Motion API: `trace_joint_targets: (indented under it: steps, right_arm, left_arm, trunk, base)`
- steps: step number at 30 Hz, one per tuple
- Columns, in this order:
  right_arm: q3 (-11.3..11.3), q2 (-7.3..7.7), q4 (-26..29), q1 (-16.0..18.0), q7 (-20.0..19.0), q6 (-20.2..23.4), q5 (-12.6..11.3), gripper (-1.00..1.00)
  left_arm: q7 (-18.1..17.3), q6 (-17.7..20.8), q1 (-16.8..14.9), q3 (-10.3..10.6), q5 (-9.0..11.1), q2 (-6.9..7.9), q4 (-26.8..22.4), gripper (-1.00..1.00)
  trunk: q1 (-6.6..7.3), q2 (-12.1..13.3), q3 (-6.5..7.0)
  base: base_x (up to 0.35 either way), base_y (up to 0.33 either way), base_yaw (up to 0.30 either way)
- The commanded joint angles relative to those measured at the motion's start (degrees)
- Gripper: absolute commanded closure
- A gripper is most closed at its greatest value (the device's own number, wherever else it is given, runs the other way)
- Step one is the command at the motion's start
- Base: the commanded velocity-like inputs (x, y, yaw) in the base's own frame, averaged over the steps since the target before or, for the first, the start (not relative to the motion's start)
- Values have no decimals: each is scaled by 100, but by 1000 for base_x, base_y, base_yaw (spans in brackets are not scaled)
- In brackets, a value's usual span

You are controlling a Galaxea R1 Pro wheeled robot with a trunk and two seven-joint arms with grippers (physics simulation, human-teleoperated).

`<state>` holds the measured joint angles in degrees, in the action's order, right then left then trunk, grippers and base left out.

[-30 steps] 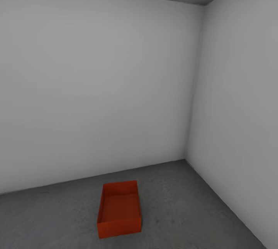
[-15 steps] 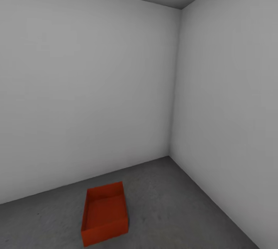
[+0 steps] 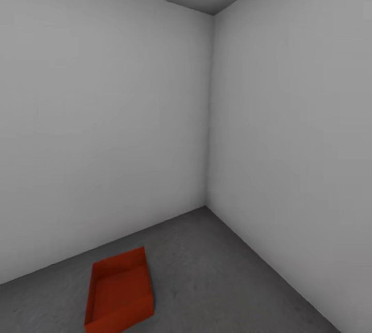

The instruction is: Move the two storage containers from the living room to the garage. In the garage, place one container on the floor and stack the other container on top of it (either order is fine).

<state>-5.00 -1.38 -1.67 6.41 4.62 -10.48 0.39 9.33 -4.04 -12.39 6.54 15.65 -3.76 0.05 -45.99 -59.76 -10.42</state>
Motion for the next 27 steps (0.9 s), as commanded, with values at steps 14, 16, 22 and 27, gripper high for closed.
trace_joint_targets:
  steps: [14,16,22,27]
  right_arm:
    - [-45,-5,-18,9,30,-24,5,-100]
    - [-45,-5,-18,9,30,-19,5,-100]
    - [-46,-16,-18,9,30,-16,5,-100]
    - [-37,-29,-18,9,36,-15,-6,-100]
  left_arm:
    - [24,-33,-1,49,52,12,-5,-100]
    - [25,-36,-1,49,55,18,-7,-100]
    - [25,-38,0,49,58,33,-13,-100]
    - [25,-40,-1,60,38,50,-42,-100]
  trunk:
    - [0,-5,-8]
    - [0,-5,-8]
    - [0,-5,-8]
    - [0,-5,-8]
  base:
    - [0,0,-293]
    - [0,0,-293]
    - [0,0,-293]
    - [0,0,-293]
